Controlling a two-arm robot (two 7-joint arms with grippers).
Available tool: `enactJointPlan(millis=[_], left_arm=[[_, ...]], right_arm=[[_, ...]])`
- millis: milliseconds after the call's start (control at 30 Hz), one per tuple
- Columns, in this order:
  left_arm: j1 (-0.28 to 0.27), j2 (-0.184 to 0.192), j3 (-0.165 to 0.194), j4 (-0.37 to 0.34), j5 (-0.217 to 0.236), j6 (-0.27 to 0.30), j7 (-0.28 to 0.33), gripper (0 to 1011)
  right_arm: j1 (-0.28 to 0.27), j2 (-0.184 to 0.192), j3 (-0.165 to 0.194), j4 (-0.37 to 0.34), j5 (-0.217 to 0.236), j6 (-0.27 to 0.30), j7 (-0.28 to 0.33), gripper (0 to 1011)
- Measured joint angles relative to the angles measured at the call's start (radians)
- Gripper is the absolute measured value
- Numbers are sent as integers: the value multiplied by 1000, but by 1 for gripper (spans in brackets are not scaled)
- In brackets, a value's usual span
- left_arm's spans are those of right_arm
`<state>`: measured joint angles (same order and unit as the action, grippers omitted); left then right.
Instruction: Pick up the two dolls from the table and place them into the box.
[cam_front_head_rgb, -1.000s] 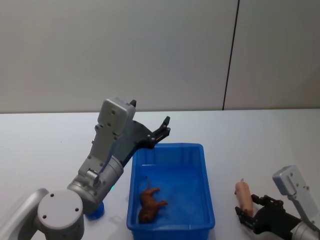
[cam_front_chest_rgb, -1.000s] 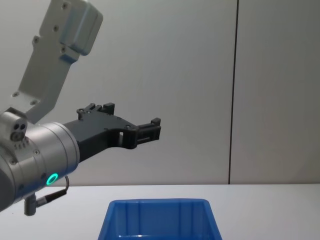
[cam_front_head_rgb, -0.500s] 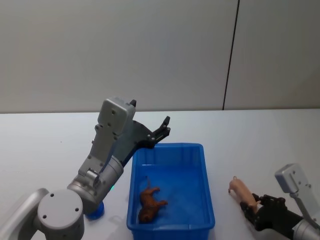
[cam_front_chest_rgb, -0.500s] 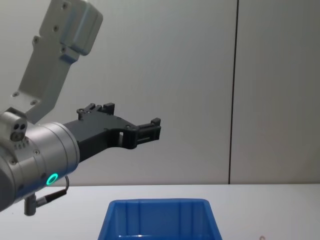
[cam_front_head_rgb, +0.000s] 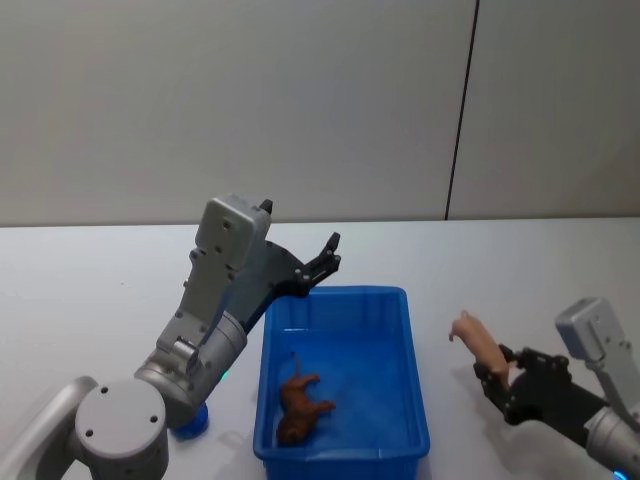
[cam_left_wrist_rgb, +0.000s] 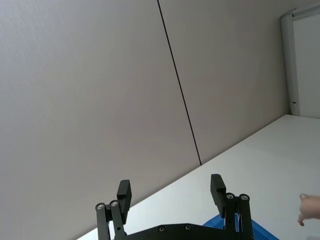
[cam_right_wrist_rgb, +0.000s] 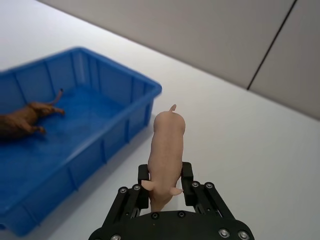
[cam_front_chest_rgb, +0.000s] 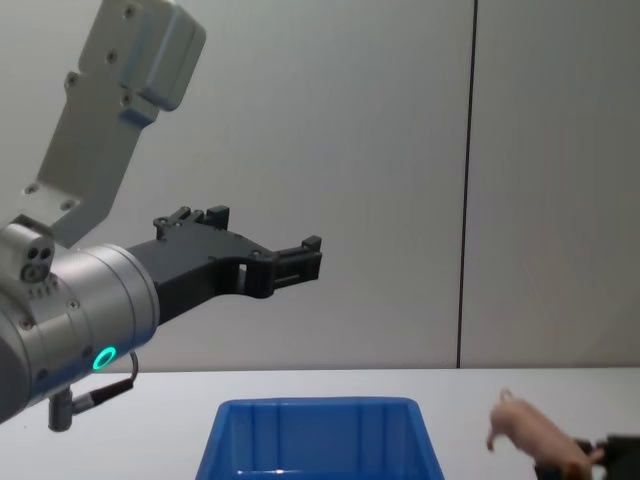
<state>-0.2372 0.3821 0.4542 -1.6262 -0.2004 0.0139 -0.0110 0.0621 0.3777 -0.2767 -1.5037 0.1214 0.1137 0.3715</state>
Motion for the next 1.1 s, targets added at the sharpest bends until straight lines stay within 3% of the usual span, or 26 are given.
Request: enactJointPlan(millis=[433,700,800,1100], left_arm=[[0,0,0,0,0,0,0,1003],[0,0,0,0,0,0,0,1003],[0,0,0,0,0,0,0,1003],[0,0,0,0,0,0,0,1003]], right_arm=[[45,-19,-12,-59,-21,-56,100,361],[87,-64,-51,-61,-70,-71,171,361],[100,-82,-67,-52,-94,-73,188,398],[126,-113,-94,-28,-133,-81,204,703]])
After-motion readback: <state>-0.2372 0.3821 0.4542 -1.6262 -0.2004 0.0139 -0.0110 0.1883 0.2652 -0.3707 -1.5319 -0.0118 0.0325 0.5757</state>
